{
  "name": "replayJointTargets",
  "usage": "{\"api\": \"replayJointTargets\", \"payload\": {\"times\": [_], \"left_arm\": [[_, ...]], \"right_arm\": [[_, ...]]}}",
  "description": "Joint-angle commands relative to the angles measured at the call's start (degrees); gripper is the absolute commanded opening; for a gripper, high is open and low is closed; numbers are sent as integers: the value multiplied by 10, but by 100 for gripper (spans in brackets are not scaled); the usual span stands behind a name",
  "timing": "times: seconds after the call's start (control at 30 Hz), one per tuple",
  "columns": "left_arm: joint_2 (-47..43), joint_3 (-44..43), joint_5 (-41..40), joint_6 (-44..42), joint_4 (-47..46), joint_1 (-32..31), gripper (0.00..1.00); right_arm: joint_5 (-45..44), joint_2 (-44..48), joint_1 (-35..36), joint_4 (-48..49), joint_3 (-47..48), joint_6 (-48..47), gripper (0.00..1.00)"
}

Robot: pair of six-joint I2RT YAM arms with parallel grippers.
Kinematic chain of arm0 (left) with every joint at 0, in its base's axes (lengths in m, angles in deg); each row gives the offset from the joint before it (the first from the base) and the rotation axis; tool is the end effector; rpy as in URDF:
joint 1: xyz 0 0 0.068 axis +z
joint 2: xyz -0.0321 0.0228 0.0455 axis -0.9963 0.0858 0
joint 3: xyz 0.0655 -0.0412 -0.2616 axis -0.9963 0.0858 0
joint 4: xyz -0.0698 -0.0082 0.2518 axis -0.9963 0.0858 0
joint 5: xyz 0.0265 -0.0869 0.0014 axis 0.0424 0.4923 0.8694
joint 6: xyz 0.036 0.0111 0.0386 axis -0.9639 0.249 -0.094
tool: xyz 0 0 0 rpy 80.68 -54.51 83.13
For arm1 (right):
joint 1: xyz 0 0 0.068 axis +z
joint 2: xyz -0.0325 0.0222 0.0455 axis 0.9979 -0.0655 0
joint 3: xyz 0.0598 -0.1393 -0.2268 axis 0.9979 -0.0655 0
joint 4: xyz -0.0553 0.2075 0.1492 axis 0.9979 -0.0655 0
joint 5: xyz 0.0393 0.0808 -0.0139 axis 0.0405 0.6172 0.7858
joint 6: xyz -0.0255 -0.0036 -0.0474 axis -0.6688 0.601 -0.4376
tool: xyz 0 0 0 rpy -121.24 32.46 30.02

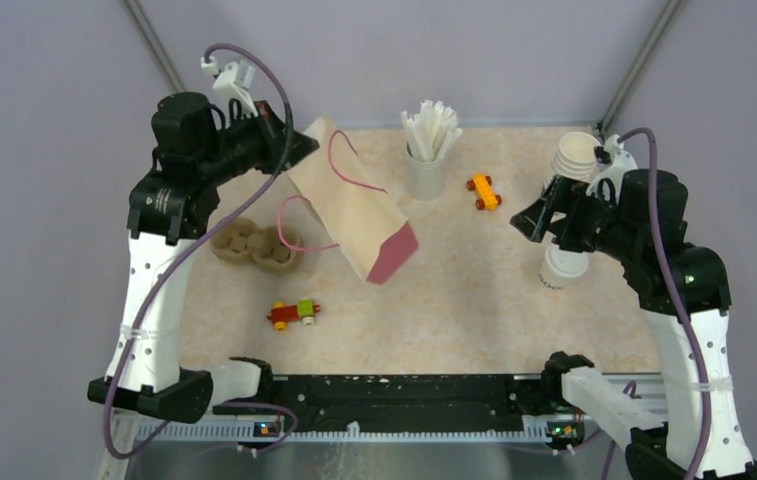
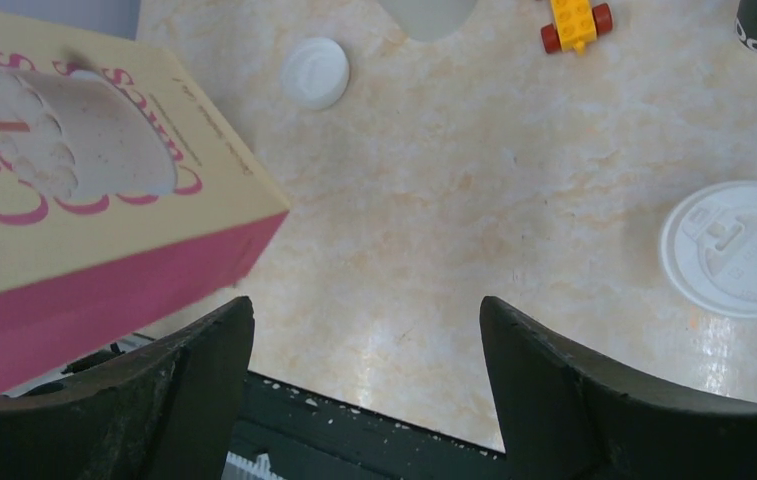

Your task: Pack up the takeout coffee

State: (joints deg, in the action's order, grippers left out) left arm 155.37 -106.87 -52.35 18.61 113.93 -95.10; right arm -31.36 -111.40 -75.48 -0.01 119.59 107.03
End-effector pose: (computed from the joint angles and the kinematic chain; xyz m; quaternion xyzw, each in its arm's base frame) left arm 0.2196 -0.0549 0.5213 0.0482 0.7687 -0.3533 0.5310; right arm 0.1284 0.0329 0.4444 0.0447 0.8609 0.2485 0.4416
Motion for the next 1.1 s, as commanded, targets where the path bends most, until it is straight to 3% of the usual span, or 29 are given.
{"api": "replayJointTargets", "payload": {"times": [0.0, 0.33, 0.53, 0.77, 0.97, 1.03, 1.07], "left_arm": [[-23, 45, 44, 42, 12, -62, 0], [32, 137, 30, 10, -74, -261, 0], [83, 175, 78, -78, -159, -278, 2], [168, 126, 94, -169, -179, -280, 4], [231, 78, 134, -199, -185, -279, 23], [241, 62, 122, -203, -186, -279, 40], [244, 52, 113, -202, -185, -279, 43]], "right_arm": [[-1, 31, 5, -25, -8, 5, 82], [-10, 67, 5, -22, -40, 24, 82], [-32, 70, 6, -35, -36, 16, 82], [-60, 78, 5, -50, -30, 9, 82], [-68, 73, 5, -40, -31, 15, 82], [-69, 67, 5, -38, -30, 13, 82], [-69, 64, 5, -39, -28, 13, 82]]}}
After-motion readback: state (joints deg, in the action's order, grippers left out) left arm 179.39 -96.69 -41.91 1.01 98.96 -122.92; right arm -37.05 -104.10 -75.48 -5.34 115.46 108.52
